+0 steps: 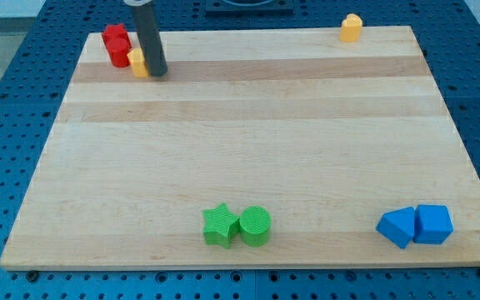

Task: Move your arm away from the yellow hexagon

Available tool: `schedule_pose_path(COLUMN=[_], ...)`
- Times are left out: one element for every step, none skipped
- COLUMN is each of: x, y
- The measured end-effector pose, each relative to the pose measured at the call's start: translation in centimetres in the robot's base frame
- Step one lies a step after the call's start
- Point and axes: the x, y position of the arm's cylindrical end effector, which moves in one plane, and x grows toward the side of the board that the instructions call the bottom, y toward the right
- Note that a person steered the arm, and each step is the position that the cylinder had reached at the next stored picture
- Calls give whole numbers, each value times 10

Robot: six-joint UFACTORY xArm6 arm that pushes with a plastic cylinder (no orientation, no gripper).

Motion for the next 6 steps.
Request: schedule_pose_path(x=[0,4,15,21,20,-1], y=[-7,23,114,209,306,395])
